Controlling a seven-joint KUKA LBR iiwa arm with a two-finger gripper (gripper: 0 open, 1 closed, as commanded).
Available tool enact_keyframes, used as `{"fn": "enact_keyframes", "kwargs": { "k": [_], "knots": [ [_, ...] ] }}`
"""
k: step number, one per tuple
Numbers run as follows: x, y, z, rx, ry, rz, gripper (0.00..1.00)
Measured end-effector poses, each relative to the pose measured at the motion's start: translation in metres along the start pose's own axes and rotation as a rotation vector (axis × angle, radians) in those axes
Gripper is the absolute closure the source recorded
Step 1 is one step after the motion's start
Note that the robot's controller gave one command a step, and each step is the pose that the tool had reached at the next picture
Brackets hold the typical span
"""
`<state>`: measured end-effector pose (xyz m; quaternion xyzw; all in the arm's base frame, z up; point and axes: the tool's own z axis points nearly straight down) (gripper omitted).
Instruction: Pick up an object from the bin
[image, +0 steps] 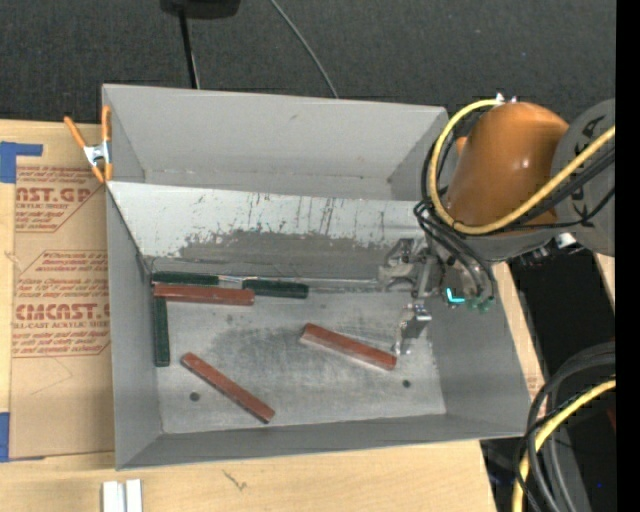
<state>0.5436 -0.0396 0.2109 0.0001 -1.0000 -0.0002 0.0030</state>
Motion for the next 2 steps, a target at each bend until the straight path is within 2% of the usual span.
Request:
{"fn": "enact_keyframes", "kwargs": {
  "k": [1, 2],
  "knots": [
    [-0.002, 0.000, -0.004, 0.001, -0.008, -0.001, 0.00],
    [-0.003, 0.006, 0.042, 0.002, -0.015, -0.035, 0.00]
  ]
}}
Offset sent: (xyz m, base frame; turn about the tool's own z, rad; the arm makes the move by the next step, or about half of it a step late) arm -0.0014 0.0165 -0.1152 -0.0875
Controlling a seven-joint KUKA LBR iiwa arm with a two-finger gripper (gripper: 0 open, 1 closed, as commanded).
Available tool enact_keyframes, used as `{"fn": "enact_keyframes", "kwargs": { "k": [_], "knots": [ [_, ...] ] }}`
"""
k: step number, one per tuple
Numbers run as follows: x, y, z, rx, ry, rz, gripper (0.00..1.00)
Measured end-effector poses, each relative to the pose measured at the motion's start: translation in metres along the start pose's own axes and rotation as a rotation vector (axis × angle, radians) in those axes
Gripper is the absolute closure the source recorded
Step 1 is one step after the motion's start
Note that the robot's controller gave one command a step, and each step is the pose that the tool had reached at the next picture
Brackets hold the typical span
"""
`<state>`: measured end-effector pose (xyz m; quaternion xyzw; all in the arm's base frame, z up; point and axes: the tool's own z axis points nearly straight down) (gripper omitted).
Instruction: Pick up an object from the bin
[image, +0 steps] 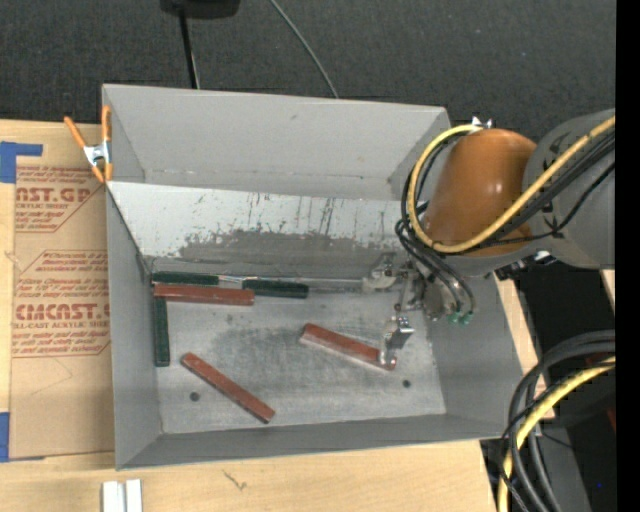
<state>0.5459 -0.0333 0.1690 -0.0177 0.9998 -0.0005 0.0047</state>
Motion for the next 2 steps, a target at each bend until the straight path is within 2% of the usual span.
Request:
{"fn": "enact_keyframes", "kwargs": {
  "k": [1, 2],
  "knots": [
    [-0.0105, 0.0193, 0.0928, 0.000, -0.010, 0.119, 1.00],
    [-0.0105, 0.0194, 0.0928, 0.000, -0.010, 0.119, 1.00]
  ]
}}
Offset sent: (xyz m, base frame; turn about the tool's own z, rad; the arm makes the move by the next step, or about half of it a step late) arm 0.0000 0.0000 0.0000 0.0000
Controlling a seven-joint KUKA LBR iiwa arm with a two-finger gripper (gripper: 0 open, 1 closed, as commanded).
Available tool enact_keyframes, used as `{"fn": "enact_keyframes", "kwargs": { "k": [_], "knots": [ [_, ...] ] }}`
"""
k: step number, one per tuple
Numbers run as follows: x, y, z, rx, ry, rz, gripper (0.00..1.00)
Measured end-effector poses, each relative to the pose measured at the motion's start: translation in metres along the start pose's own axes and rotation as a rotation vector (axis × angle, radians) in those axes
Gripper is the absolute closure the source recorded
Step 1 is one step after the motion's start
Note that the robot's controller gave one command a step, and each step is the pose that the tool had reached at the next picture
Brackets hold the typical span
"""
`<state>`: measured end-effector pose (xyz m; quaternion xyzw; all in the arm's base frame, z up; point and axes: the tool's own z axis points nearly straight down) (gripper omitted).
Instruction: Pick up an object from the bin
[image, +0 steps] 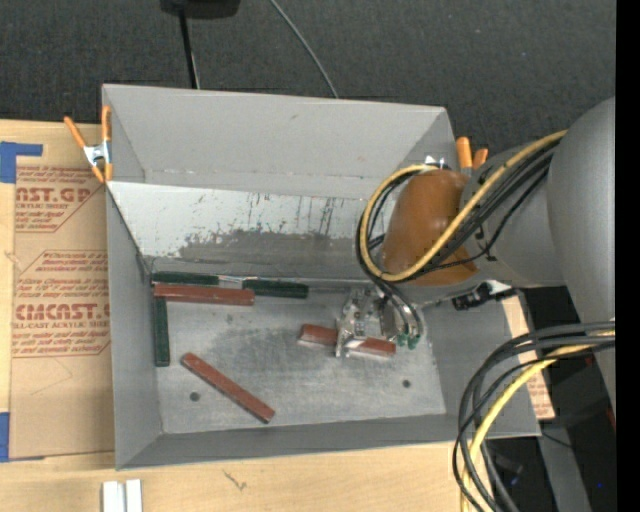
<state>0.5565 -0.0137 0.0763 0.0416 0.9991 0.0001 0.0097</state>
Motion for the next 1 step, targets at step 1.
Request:
{"fn": "enact_keyframes", "kwargs": {
  "k": [1],
  "knots": [
    [0.0025, 0.0207, -0.1582, 0.000, 0.015, -0.015, 1.00]
  ]
}}
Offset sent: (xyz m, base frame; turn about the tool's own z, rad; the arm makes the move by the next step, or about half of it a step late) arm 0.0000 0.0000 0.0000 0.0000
